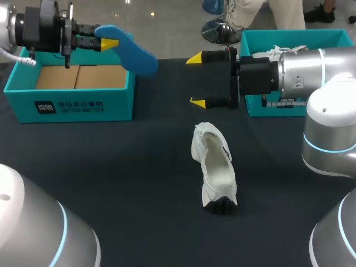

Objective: Take the shoe out of the shoebox, open the shoe tongue, remove and reinsert the insole, then place the shoe into the shoebox

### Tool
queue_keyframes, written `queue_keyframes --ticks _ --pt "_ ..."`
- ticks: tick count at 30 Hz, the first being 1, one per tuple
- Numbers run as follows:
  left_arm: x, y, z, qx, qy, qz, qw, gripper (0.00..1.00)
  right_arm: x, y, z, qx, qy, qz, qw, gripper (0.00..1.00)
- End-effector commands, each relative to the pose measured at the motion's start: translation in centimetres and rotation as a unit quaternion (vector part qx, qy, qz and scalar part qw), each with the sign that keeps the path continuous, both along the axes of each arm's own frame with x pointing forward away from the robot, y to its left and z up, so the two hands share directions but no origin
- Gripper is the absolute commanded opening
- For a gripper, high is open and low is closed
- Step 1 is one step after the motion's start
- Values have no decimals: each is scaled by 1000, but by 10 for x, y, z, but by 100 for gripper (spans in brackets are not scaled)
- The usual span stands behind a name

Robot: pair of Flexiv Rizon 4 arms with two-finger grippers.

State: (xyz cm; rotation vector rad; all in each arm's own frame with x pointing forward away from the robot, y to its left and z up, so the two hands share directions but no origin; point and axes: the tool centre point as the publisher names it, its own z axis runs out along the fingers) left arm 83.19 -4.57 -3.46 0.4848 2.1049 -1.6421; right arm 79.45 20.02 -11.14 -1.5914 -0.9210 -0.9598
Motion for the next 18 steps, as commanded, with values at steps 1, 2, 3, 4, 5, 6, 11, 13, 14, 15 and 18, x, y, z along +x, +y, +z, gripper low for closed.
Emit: queue_keyframes --ticks 1,2,3,4,5,6,11,13,14,15,18 --pt "-14 5 -6 -22 -242 -63 968 0 1 2 0 -2 1 -1 1000 100" --pt "-16 4 -6 -22 -250 -64 966 0 1 2 0 -2 1 -1 1000 100" --pt "-19 4 -6 -22 -265 -68 961 0 1 2 0 -2 1 -1 1000 100" --pt "-22 3 -7 -15 -281 -67 957 0 1 2 0 -2 1 -1 1000 100" --pt "-24 2 -9 -15 -290 -67 954 0 1 2 0 -2 1 -1 1000 100" --pt "-26 1 -10 -11 -299 -67 952 0 1 2 0 -2 1 -1 1000 100" --pt "-34 -2 -24 7 -336 -67 939 0 1 2 0 -2 1 -1 1000 100" --pt "-39 -5 -25 17 -350 -65 934 0 1 2 0 -2 1 -1 1000 100" --pt "-43 -6 -26 35 -364 -70 928 0 1 2 0 -2 1 -1 1000 100" --pt "-49 -7 -25 57 -379 -80 920 0 1 2 0 -2 1 -1 1000 100" --pt "-49 -7 -25 57 -379 -80 920 0 1 2 0 -2 1 -1 1000 100"
